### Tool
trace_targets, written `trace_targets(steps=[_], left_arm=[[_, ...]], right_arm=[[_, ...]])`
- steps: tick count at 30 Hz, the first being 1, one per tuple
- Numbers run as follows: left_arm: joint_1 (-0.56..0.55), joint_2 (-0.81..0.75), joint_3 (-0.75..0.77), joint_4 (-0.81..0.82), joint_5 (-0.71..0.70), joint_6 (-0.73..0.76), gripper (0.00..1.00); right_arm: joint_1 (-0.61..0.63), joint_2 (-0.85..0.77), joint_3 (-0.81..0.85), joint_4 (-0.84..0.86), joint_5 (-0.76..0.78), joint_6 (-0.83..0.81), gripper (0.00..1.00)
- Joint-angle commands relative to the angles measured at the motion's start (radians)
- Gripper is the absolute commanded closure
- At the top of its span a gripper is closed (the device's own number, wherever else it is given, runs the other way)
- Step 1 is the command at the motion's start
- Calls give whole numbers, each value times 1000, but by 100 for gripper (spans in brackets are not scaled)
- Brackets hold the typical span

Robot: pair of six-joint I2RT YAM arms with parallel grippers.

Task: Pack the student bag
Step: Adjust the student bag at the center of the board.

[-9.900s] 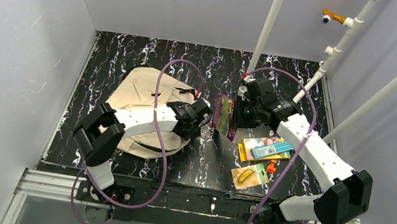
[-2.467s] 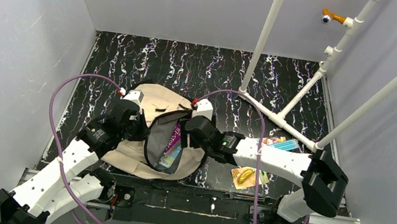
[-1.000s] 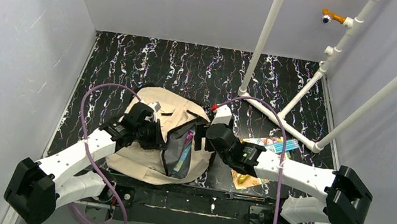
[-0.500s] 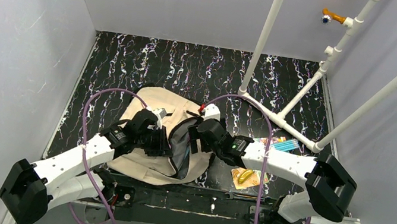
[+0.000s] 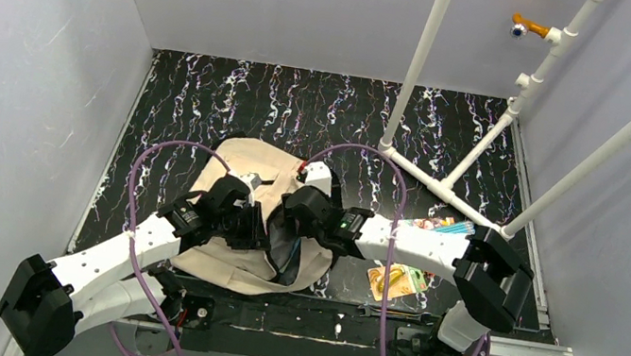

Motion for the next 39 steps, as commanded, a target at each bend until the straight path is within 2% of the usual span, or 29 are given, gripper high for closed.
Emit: trace_targets(steps=[1,4,8,11,14,16,18,20,24,26,28,31,34,39], left_arm=[[-5,-4,27,-71,-10,7,84],[-6,-5,27,-69,-14,6,83],[-6,23,28,-27,10,4,67],[-6,60,31,2,-16,-15,61],[-5,83,19,-17,-145,-60,47],[2,102,26,-65,-257,-81,41],[23,114,37,-106,-329,-82,37],[44,106,39,-126,-375,-68,31],[83,51,48,-129,-468,47,22],[106,25,67,-147,-523,113,19],[125,14,93,-151,-532,186,17],[133,23,146,-151,-429,284,15],[133,31,211,-140,-154,364,14],[133,-29,249,16,210,321,15]], right_arm=[[43,0,2,-115,114,45,15],[57,-31,-52,-118,133,56,21],[56,-71,-110,-114,204,89,20],[44,-116,-152,-81,225,119,23],[32,-150,-197,-65,251,169,35],[-16,-181,-238,-53,194,208,54],[-57,-244,-294,-34,161,238,59],[-74,-324,-362,57,108,204,58],[-98,-456,-502,308,-68,95,38],[-106,-464,-524,342,-94,90,30],[-125,-434,-516,350,-115,80,27],[-170,-372,-465,319,-153,68,25],[-207,-344,-437,310,-214,47,25],[-211,-381,-432,299,-265,-8,25]])
